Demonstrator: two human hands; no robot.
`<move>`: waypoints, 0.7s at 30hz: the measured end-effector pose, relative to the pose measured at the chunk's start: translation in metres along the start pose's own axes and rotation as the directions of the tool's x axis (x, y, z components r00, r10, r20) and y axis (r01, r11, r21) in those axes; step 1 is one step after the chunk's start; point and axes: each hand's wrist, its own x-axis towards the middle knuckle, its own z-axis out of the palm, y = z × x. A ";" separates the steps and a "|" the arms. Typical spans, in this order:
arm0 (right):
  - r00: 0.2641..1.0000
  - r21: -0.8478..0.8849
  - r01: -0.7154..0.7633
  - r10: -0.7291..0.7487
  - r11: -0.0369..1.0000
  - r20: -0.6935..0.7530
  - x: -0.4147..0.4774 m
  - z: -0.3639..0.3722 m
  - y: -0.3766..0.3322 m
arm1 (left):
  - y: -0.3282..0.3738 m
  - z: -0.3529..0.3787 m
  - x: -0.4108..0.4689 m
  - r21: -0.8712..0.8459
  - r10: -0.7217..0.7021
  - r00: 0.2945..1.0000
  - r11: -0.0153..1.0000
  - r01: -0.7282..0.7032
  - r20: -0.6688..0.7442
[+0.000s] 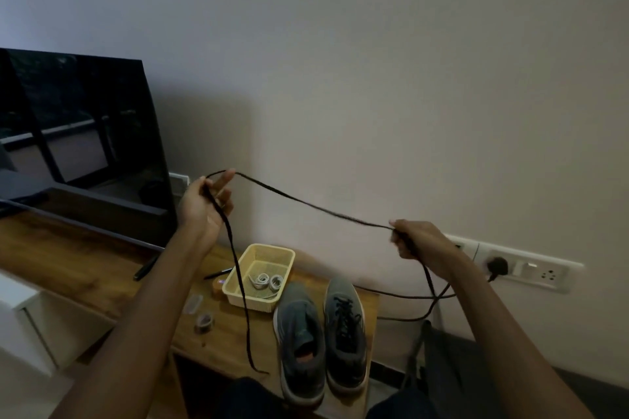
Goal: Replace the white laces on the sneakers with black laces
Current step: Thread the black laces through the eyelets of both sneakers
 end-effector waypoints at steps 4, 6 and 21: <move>0.966 -0.239 0.242 -0.258 0.940 -0.036 -0.004 0.030 -0.017 | -0.013 0.044 -0.014 0.466 0.050 0.957 0.866 -0.184 0.285; 0.934 -0.059 0.354 -0.350 0.933 0.078 -0.010 0.046 -0.042 | -0.020 0.064 -0.026 0.627 -0.040 0.869 0.709 -0.323 0.493; 0.840 -0.013 0.356 -0.326 0.934 -0.433 0.022 0.035 -0.043 | -0.055 -0.027 -0.008 0.767 -0.389 0.805 0.630 -0.123 0.448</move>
